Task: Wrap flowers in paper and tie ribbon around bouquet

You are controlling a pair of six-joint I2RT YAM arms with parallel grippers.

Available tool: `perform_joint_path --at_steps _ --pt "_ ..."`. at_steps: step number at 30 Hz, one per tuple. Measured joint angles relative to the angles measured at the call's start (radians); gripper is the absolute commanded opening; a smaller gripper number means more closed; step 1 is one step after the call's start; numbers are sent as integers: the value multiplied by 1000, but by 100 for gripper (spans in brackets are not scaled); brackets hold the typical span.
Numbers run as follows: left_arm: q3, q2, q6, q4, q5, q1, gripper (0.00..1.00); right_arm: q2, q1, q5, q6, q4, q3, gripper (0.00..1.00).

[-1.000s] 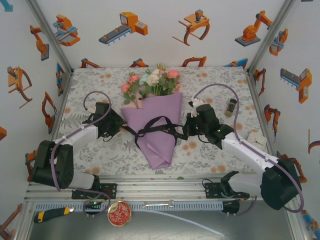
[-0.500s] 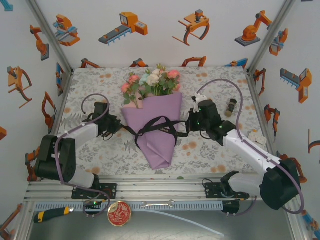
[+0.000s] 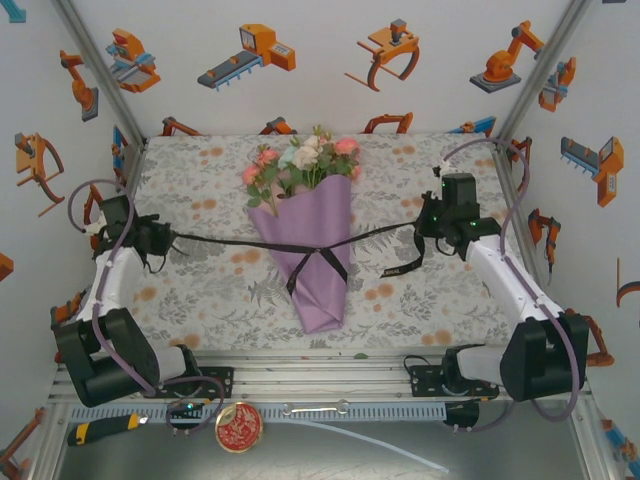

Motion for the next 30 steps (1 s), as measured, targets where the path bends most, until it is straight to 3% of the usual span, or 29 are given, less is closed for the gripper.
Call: perform_joint_path --at_steps 13,20,24,25,28,30 --pt "-9 44 56 -45 65 263 0 198 -254 -106 31 -103 -1 0" --pt "-24 37 82 -118 69 434 0 159 -484 -109 177 -124 -40 0" --pt "-46 32 81 -153 102 497 0 122 -558 -132 265 -116 -64 0" --pt "-52 32 81 -146 114 499 2 117 -559 -146 273 -100 -67 4" --pt "-79 28 74 -92 158 472 37 108 -534 -196 256 -21 -70 36" --pt "-92 8 73 -72 187 410 54 89 -469 -190 207 2 -70 47"
